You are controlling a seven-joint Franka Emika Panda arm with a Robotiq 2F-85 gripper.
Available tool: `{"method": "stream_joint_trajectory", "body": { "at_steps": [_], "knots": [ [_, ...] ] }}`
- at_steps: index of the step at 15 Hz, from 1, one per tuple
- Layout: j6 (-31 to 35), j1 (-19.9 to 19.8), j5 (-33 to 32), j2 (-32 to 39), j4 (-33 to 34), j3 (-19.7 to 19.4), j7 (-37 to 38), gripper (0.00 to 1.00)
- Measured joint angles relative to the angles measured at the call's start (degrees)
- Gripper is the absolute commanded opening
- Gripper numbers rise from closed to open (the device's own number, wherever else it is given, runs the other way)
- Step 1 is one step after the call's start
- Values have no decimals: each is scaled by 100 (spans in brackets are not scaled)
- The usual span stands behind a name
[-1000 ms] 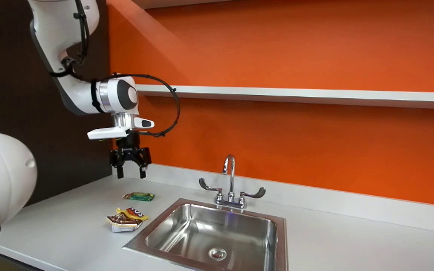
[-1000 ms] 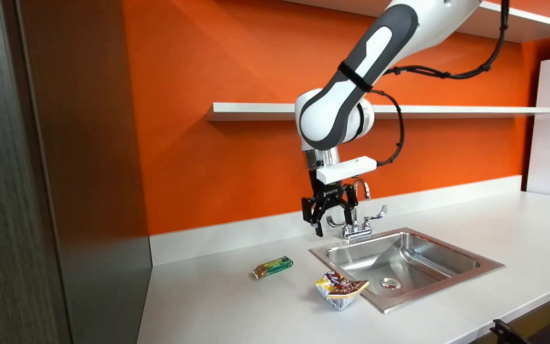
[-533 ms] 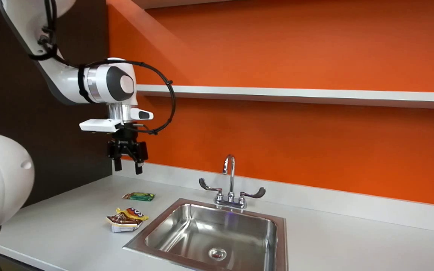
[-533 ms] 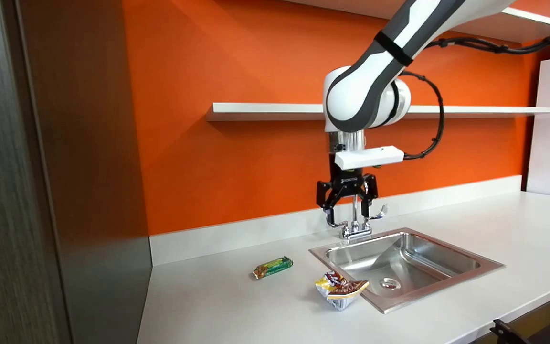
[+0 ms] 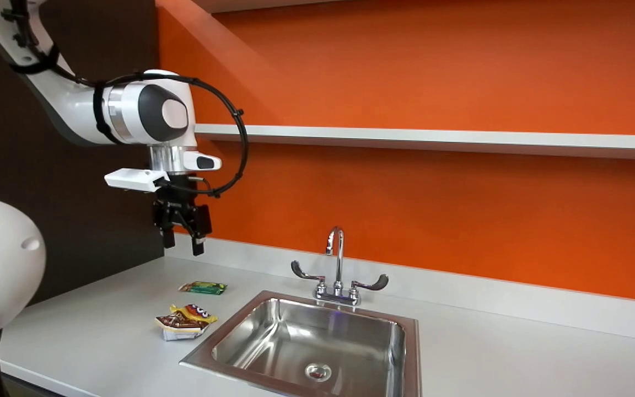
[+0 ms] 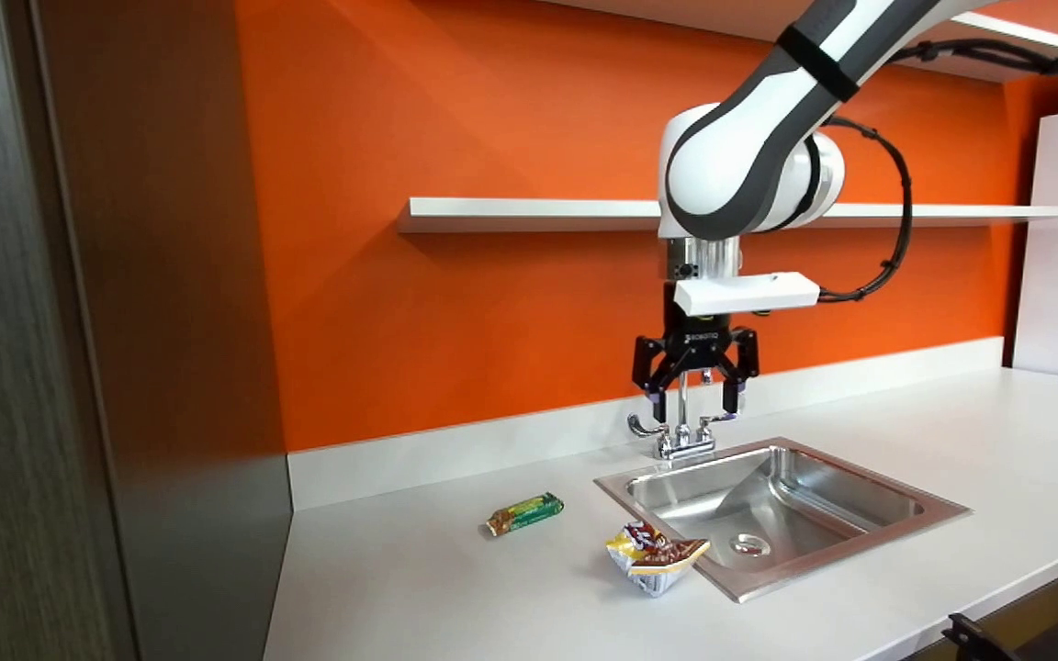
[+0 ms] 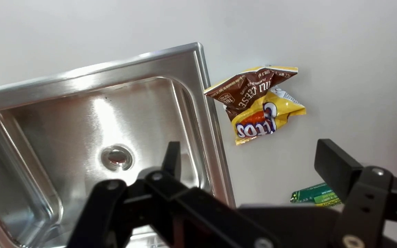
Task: Take the fritos out of the sink and place them on the counter top to the left of the sink
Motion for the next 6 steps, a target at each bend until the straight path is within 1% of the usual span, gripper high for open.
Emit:
{"method": "stream_joint_trajectory", "body": {
  "at_steps": [6],
  "knots": [
    [0,-5,2,-32,-35,8,6,100]
  ]
}}
